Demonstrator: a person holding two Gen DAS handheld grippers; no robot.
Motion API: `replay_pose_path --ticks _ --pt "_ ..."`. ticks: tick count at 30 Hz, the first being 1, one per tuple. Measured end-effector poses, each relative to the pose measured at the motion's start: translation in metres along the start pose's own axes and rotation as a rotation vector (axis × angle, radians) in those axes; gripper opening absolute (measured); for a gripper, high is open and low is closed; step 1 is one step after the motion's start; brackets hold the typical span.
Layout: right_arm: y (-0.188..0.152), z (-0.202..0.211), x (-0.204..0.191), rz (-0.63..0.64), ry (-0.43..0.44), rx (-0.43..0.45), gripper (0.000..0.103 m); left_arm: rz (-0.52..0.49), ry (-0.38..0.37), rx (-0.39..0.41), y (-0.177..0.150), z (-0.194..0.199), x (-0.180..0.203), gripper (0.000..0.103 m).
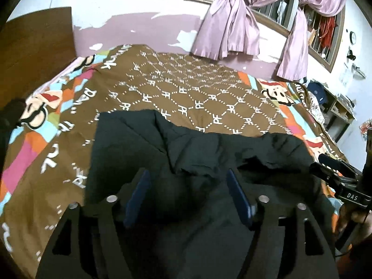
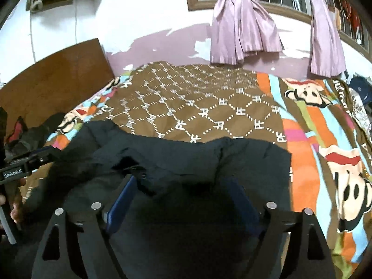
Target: Fold large clothes
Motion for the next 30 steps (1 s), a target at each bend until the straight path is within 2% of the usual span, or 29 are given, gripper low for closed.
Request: replay_pose_path --ticks 3,7,9,15,21,25,30 --pt "0.004 0.031 -0.012 0.001 0.015 0.029 0.091 0.01 -0.004 0.026 0.001 0.037 0.01 0.074" --pt "0.01 0.075 -0.031 0.011 0.005 0.086 0.102 0.013 -0.018 0.058 0.001 0.082 0.025 0.093" --pt "0.015 0.091 -0.039 0.014 -0.018 0.103 0.103 0.001 -0.032 0.071 0.001 0.103 0.032 0.097" --pt "0.009 0.147 -0.055 -0.024 0.003 0.173 0.103 -0.057 -0.03 0.126 -0.007 0.162 0.049 0.101" --pt "-0.012 0.189 -0.069 -0.055 0.024 0.19 0.103 -0.086 -0.038 0.174 -0.029 0.212 0.056 0.101" --pt "-0.032 0.212 -0.086 -0.02 0.022 0.194 0.103 -0.087 -0.04 0.214 -0.052 0.242 0.052 0.101" --pt "-0.063 0.231 -0.107 0.043 0.01 0.193 0.103 -0.089 -0.056 0.225 -0.087 0.268 0.043 0.101"
Point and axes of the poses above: each gripper's, at about its wrist camera, not at the fingertips, and z roughly against the way its jaws point, x to its right, y to its top, the point moved 1 cm from there along -z, roughly the way its jaws point, and after that the axes turned 4 degrees about z, right-handed, at the moved point
